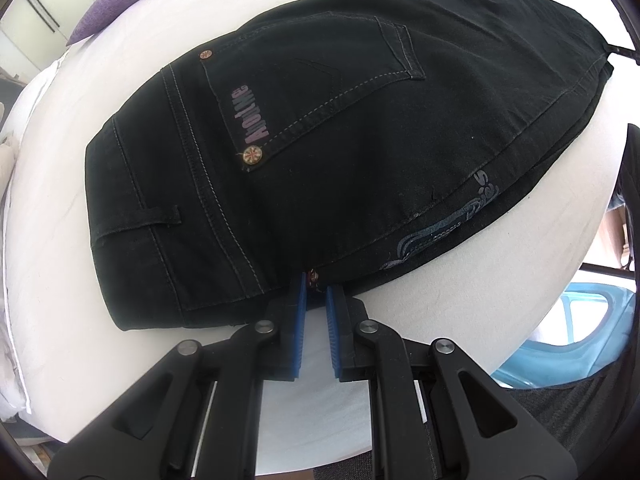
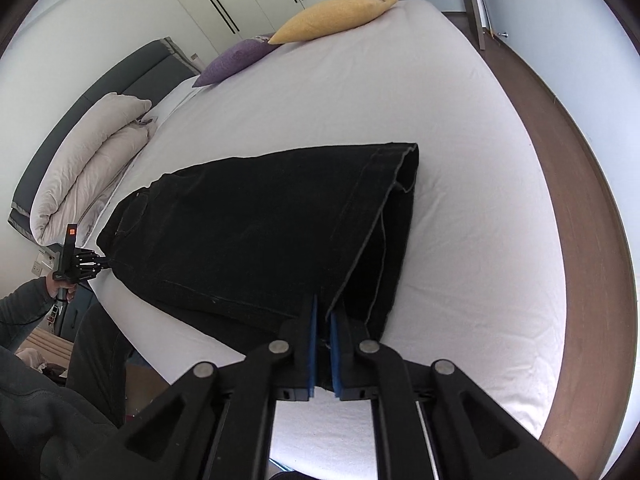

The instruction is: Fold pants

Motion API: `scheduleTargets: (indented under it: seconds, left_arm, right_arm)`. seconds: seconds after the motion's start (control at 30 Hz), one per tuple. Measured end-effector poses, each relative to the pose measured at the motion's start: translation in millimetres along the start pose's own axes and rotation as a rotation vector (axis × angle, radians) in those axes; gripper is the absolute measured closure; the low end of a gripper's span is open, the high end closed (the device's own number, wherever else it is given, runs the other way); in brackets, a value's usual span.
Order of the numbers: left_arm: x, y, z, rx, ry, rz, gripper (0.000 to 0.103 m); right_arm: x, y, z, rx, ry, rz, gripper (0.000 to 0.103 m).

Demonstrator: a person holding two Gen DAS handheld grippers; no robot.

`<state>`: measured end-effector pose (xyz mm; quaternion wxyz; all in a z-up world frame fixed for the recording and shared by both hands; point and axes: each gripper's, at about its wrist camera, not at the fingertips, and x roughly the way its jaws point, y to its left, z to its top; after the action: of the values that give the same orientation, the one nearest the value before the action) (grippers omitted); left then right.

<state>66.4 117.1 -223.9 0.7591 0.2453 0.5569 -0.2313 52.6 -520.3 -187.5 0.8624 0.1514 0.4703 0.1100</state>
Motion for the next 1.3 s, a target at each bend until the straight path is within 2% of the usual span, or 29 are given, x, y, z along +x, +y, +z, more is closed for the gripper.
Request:
scheduleTargets:
  seconds: [0.27, 0.33, 0.4, 0.6, 0.63, 0.67, 0.7, 0.83, 0.97, 1.07, 1.13, 1.2, 1.3]
  left_arm:
    - [-4, -8, 2, 0.081, 0.031, 0.031, 0.093]
    - [0, -8, 0, 0.067, 0.034, 0.021, 0.093]
    - [2, -7, -2, 0.051, 0.028, 0.015, 0.092]
    - [2, -17, 0, 0.127, 0.043, 0.054, 0.092]
    - [1, -18, -1, 0.135, 0.046, 0.057, 0.092]
    - [0, -18, -2, 0.141, 0.047, 0.059, 0.092]
    - [-2, -19, -4, 0.142, 0.048, 0.059, 0.092]
    - [-4, -16, -13, 0.12, 0.05, 0.047, 0.092]
    - [-10, -10, -28, 0.086, 0.046, 0.043, 0.092]
    - [-18, -5, -39, 0.062, 0.035, 0.03, 0.092]
    - [-26, 0, -45, 0.038, 0.01, 0.023, 0.092]
    - [-38, 1, -44, 0.001, -0.045, 0.009, 0.092]
    - [-56, -7, -29, -0.041, -0.151, -0.059, 0.092]
  right_arm:
    - [-14, 3, -7, -0.017, 0.025, 0.007, 0.096]
    - [-4, -7, -13, 0.023, 0.047, 0.007, 0.096]
    - [16, -14, -19, 0.043, 0.105, -0.03, 0.096]
    - [18, -18, -18, 0.094, 0.091, -0.037, 0.097]
    - [14, -18, -17, 0.099, 0.091, -0.047, 0.094]
    - [9, -19, -15, 0.107, 0.081, -0.078, 0.084]
    - [2, -21, -14, 0.119, 0.075, -0.103, 0.08]
    - [-28, -27, -7, 0.175, -0.017, -0.147, 0.078]
    - [-47, -3, 9, 0.154, -0.141, -0.077, 0.078]
    - [-38, 23, 25, 0.124, -0.175, 0.022, 0.077]
    - [-20, 40, 35, 0.105, -0.158, 0.081, 0.077]
    - [3, 55, 42, 0.078, -0.12, 0.09, 0.077]
    - [36, 69, 44, 0.071, -0.057, 0.104, 0.077]
